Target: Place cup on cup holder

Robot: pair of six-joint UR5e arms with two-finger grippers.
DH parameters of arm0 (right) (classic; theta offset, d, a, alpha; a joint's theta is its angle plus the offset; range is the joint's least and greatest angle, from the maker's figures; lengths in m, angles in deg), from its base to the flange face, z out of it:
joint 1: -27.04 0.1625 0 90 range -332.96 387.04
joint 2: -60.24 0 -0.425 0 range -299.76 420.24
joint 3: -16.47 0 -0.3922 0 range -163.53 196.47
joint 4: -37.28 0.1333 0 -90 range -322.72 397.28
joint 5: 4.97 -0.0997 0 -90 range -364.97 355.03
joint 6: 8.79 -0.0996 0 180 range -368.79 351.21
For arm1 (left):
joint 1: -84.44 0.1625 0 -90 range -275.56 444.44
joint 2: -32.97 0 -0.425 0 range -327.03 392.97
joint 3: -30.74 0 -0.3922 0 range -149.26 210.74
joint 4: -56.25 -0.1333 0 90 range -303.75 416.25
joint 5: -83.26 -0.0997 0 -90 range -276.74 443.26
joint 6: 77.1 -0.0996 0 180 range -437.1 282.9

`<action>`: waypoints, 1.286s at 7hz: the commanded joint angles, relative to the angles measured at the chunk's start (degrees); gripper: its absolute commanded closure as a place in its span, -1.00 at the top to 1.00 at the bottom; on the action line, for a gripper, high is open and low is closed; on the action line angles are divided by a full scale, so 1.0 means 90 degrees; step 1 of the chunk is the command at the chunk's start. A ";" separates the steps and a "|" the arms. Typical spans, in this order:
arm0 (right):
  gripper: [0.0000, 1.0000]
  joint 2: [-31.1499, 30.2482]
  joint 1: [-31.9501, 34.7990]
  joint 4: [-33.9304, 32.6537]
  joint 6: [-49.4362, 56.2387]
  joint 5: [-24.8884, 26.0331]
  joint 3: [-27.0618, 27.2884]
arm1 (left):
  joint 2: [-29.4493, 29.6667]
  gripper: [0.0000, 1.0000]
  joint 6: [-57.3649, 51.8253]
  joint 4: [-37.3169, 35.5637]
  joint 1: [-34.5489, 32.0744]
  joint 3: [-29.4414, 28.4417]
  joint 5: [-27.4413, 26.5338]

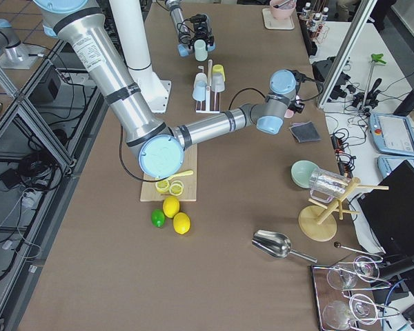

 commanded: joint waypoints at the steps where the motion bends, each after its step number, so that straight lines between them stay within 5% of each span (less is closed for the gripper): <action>1: -0.24 -0.0248 -0.0821 0.0843 -0.0730 0.1329 0.0484 | 0.0006 -0.99 0.0017 0.0107 0.0238 -0.0175 -0.0127; 2: -0.25 -0.0489 -0.1269 0.1633 -0.1294 0.1894 0.0600 | 0.0006 -0.99 0.0191 0.0194 0.0345 -0.0176 -0.0253; 4: -0.25 -0.0658 -0.1575 0.2931 -0.2144 0.1900 0.0534 | 0.0084 -0.99 0.0232 0.0244 0.0347 -0.0176 -0.0477; 9: -0.28 0.0140 -0.1781 0.5884 -0.2579 0.1763 -0.1826 | 0.0152 -0.88 0.0193 0.0517 0.0347 -0.0595 -0.1006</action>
